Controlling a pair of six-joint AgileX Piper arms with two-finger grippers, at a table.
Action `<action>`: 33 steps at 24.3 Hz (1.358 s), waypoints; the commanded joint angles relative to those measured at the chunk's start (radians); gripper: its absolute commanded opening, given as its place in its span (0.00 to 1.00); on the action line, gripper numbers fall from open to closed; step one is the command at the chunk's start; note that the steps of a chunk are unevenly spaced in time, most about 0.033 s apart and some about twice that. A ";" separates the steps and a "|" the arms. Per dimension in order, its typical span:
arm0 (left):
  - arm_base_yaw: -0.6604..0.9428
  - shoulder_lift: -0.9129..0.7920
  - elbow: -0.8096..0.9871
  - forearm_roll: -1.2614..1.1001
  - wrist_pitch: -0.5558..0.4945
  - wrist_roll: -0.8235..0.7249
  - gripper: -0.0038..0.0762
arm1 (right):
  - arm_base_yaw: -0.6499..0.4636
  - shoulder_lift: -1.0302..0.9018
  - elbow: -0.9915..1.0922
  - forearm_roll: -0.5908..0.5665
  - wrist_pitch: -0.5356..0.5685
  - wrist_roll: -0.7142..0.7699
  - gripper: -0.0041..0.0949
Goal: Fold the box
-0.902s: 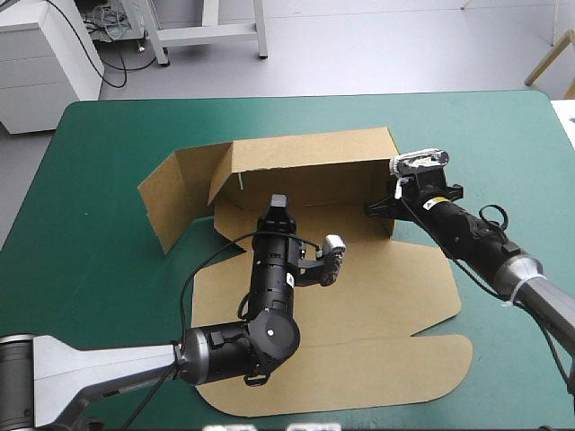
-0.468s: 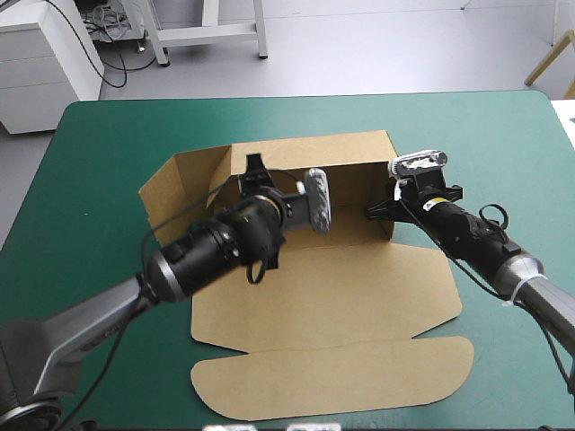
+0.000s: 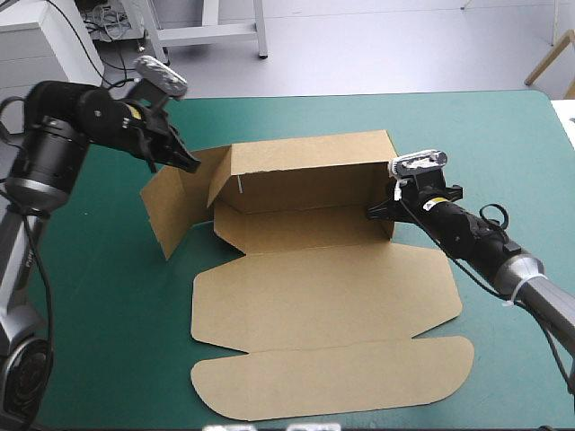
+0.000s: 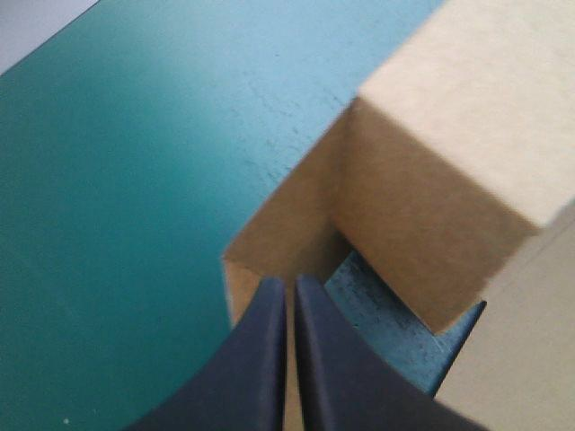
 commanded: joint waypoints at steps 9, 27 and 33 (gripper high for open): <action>0.505 -0.043 0.107 -0.223 0.046 -0.207 0.06 | -0.005 -0.037 -0.035 -0.002 -0.036 -0.002 0.02; 0.711 -0.043 0.559 -0.297 -0.107 -0.344 0.06 | -0.055 -0.037 -0.321 -0.066 0.438 0.188 0.02; 0.711 -0.043 0.559 -0.293 -0.120 -0.344 0.04 | -0.055 -0.037 -0.577 -0.222 0.801 0.395 0.02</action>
